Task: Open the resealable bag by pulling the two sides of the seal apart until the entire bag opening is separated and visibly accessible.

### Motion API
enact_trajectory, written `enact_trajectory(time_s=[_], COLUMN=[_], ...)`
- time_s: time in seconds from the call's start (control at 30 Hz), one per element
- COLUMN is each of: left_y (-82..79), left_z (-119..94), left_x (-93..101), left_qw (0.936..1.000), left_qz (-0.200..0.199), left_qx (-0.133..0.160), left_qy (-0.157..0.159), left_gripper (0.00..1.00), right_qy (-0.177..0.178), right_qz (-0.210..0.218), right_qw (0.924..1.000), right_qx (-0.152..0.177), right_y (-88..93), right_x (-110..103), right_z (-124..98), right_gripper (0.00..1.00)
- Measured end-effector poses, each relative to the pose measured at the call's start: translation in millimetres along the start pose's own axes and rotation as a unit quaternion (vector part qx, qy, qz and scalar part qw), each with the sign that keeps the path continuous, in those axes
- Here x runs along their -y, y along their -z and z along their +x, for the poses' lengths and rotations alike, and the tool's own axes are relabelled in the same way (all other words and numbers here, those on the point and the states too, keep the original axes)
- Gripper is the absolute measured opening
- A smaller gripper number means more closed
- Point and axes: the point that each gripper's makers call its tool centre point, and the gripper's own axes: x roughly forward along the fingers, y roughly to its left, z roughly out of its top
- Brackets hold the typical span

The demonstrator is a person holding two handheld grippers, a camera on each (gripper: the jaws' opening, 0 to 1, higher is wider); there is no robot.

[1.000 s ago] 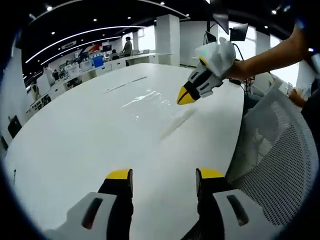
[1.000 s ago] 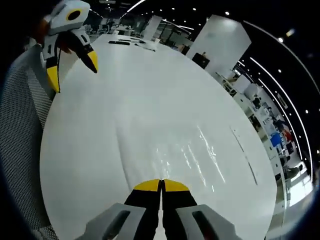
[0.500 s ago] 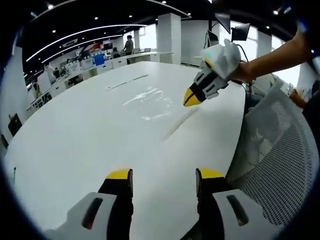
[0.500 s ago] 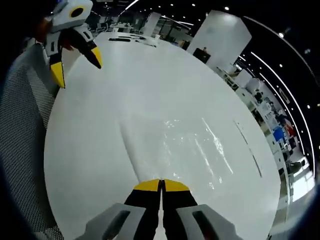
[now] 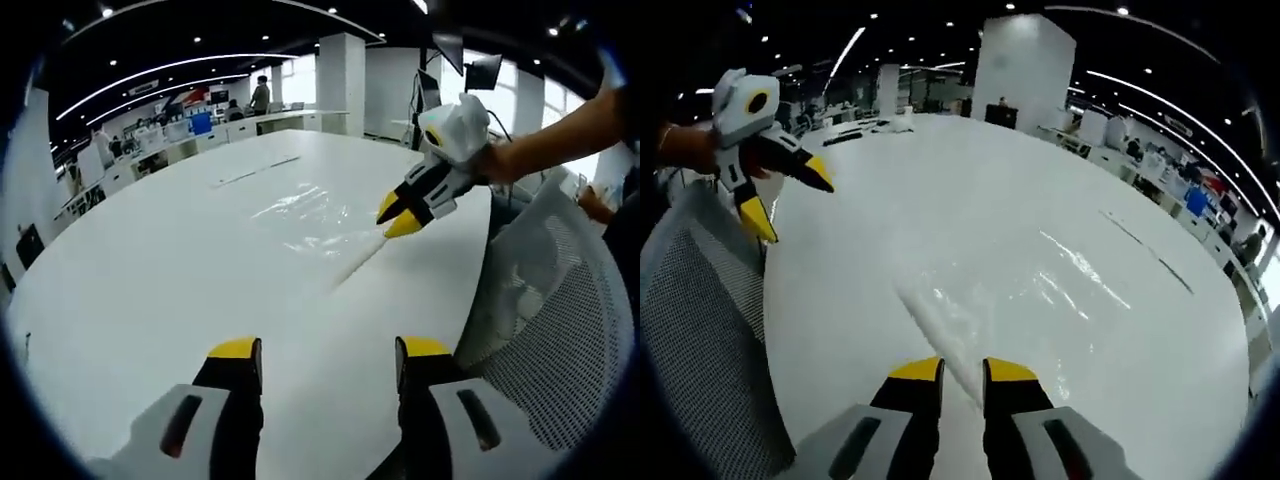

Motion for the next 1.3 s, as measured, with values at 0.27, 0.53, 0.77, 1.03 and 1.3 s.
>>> enact_trajectory(time_s=[0.27, 0.53, 0.77, 1.03, 1.3], left_y=[-10.8, -30.8, -37.0, -36.0, -32.9], left_z=[-8, -18, -21, -21, -19], left_x=[1.6, -1.0, -12.5, -19.1, -15.4], left_qw=[0.9999, 0.9993, 0.9978, 0.9969, 0.9976], left_qz=[0.013, 0.003, 0.002, -0.027, -0.023], left_qx=[0.004, 0.032, 0.046, 0.052, 0.046], left_qy=[-0.001, -0.017, -0.049, -0.052, -0.046], left_gripper=[0.55, 0.57, 0.63, 0.75, 0.74], right_qy=[0.004, 0.036, 0.057, 0.088, 0.1], right_qz=[0.07, 0.121, 0.144, 0.17, 0.185], right_qw=[0.9962, 0.9888, 0.9836, 0.9745, 0.9691], right_qx=[0.052, 0.081, 0.093, 0.117, 0.129], right_y=[1.2, 1.9, 5.6, 7.2, 16.3], right_x=[-3, 0, -1, 0, 1], right_z=[-34, -69, -91, -117, -136], right_gripper=[0.2, 0.36, 0.46, 0.47, 0.47])
